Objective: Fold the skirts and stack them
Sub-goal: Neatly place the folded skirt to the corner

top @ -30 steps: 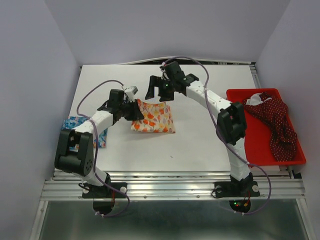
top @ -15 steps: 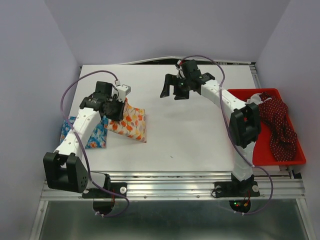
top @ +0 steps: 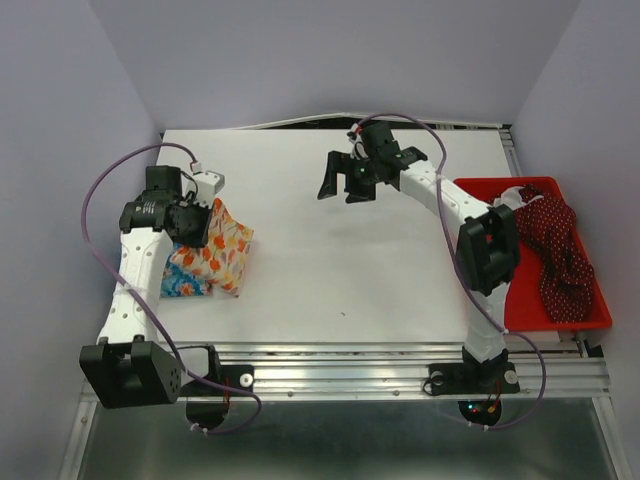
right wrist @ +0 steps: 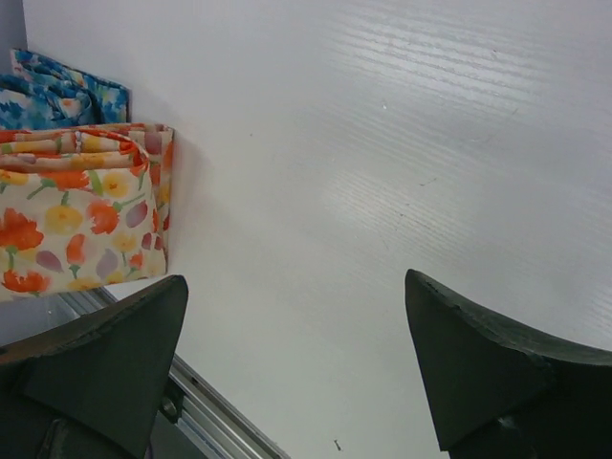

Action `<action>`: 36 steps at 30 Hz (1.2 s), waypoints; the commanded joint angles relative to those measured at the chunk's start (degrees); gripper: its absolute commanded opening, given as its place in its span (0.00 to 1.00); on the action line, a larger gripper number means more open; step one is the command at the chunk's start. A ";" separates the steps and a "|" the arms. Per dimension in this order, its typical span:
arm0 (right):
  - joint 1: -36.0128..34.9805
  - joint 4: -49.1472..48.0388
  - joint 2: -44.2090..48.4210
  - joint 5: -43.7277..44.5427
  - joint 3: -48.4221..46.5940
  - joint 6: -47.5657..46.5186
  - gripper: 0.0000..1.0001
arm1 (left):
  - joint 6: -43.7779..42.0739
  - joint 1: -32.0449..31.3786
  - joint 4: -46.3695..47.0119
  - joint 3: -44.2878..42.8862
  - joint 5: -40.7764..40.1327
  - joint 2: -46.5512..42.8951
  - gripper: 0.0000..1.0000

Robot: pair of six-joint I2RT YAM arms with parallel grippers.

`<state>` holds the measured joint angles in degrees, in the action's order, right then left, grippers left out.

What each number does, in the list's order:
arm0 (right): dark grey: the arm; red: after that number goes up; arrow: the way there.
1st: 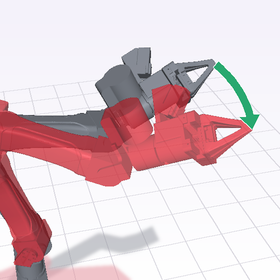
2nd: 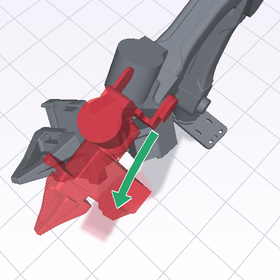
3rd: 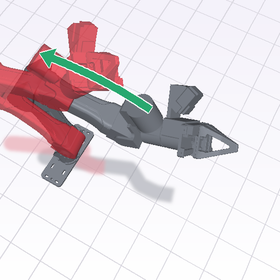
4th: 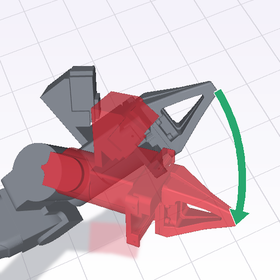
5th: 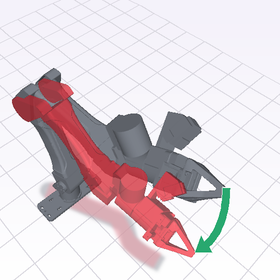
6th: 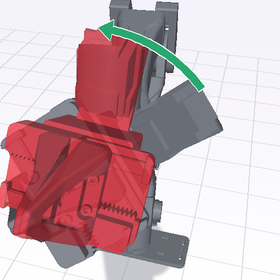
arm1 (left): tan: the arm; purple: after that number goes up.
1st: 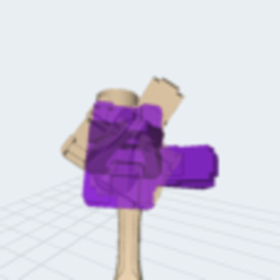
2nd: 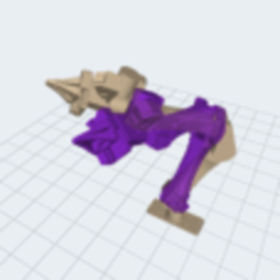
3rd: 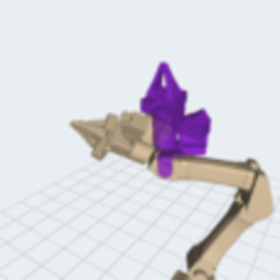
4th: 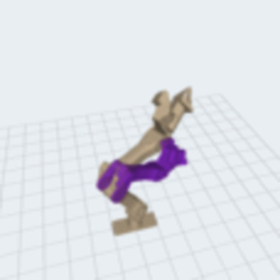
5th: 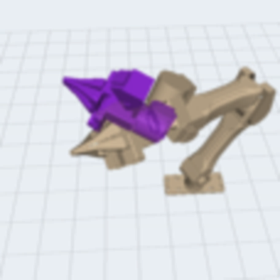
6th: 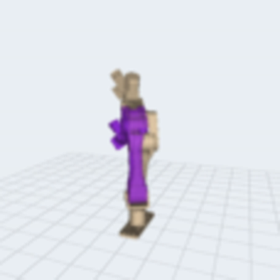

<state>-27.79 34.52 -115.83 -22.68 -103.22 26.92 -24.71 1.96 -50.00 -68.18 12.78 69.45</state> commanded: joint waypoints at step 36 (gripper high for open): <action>-0.16 1.95 -2.56 -3.43 -0.40 -3.10 1.00 | -17.21 20.98 28.63 16.41 -20.32 5.34 0.00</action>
<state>-27.79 35.75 -118.89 -25.34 -103.20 25.10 -39.44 22.11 -31.38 -54.87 0.45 74.22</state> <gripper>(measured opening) 0.999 0.168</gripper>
